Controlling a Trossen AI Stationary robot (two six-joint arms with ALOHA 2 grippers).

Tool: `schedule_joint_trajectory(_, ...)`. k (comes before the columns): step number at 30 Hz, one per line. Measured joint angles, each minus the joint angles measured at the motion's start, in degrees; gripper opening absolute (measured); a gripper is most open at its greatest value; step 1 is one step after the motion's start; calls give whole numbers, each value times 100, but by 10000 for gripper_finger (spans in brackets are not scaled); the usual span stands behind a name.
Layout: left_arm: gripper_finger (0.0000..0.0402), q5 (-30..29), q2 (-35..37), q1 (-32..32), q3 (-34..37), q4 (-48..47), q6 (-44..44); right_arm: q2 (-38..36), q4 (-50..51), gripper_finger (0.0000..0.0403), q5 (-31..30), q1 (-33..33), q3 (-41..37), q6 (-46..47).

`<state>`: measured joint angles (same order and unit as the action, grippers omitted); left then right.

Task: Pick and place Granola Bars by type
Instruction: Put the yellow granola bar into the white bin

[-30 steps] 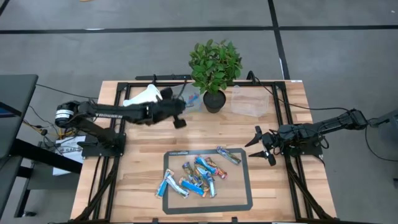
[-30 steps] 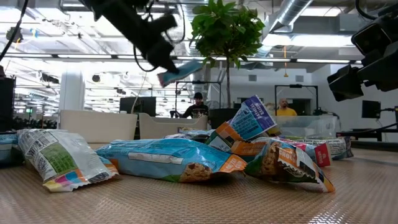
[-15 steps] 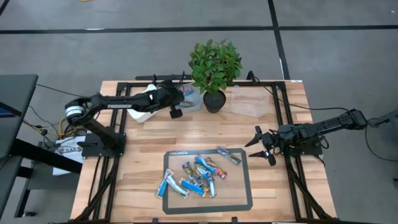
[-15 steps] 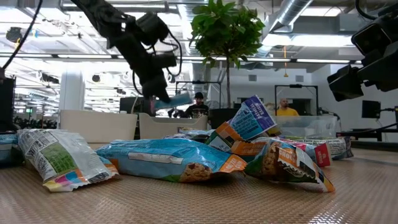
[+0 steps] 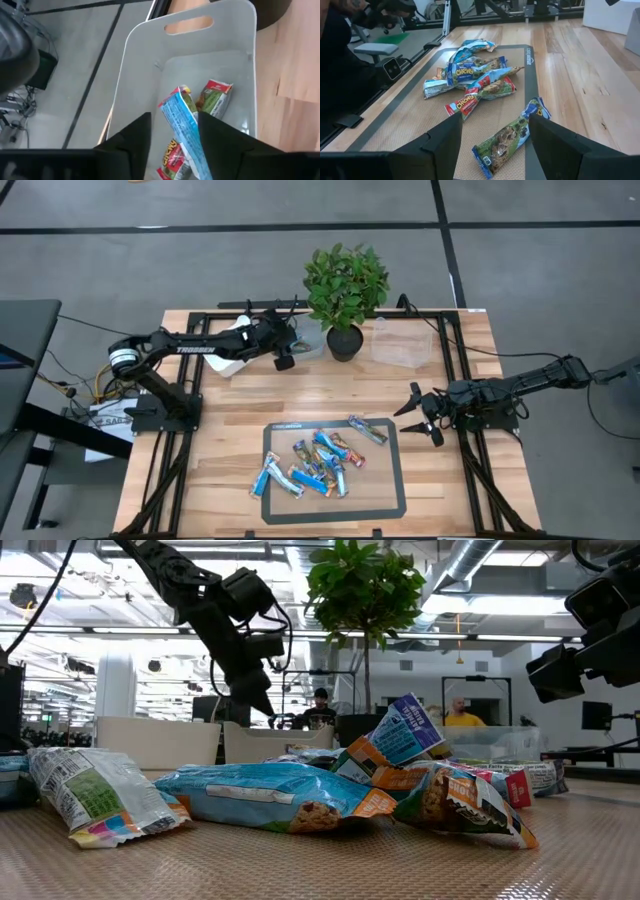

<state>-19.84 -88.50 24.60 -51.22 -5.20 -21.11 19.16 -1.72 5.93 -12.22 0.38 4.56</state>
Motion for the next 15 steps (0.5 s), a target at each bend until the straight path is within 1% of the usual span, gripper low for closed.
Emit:
schedule_joint_trajectory(3,177,108,123,-185,0,-22,128,0,0,221,0,1,0,0)
schedule_joint_trajectory(6,182,521,362,-470,0,-4,87,0,0,221,0,1,0,0)
schedule_joint_trajectory(10,182,860,572,-811,0,13,-469,-2,0,221,0,1,0,-1)
schedule_joint_trajectory(12,183,849,585,-888,0,41,-730,-2,0,221,0,0,0,0)
schedule_joint_trajectory(15,183,585,585,-843,0,245,-1050,0,0,221,0,1,-1,-2)
